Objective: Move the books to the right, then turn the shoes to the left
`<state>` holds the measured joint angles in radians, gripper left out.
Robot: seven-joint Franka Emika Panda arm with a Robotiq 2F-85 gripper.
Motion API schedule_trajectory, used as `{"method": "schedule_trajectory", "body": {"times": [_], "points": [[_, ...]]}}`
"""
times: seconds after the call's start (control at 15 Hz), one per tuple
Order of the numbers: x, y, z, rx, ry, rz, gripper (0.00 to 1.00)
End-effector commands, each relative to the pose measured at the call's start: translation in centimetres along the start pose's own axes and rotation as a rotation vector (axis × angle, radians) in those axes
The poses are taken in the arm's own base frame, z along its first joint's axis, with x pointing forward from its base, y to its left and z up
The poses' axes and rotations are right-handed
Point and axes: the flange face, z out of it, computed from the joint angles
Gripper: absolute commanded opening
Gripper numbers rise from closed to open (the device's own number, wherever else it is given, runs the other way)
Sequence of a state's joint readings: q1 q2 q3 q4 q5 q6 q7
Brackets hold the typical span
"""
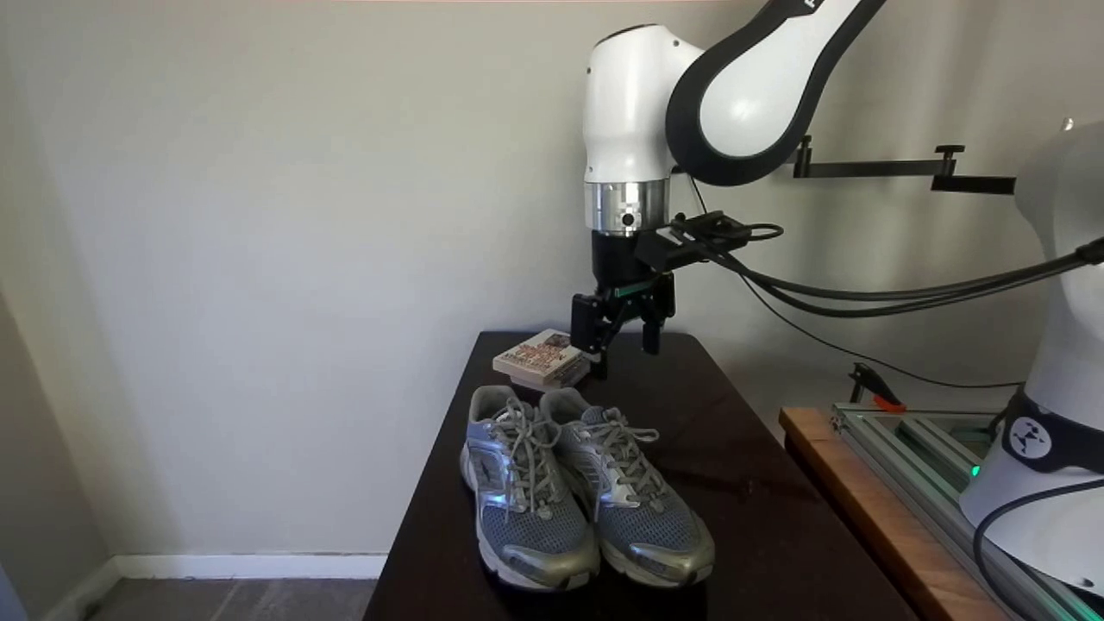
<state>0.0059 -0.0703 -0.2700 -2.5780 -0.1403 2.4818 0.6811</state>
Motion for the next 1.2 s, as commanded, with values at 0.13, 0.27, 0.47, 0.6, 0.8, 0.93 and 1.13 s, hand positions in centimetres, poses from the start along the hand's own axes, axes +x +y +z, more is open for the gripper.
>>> {"method": "schedule_trajectory", "body": {"times": [0.13,0.27,0.47,0.6,0.8,0.93,1.13], "points": [[0.2,1.1,1.5,-0.012,0.015,-0.005,1.0],[0.9,1.1,1.9,0.003,0.043,0.002,1.0],[1.7,0.8,2.9,0.035,0.055,-0.01,1.0],[1.8,0.5,3.9,0.023,0.035,-0.028,1.0],[2.2,0.3,4.9,0.022,0.05,-0.052,1.0],[2.5,0.0,5.2,0.04,0.08,-0.051,1.0],[2.9,-0.5,5.8,0.056,0.1,-0.06,1.0]]}}
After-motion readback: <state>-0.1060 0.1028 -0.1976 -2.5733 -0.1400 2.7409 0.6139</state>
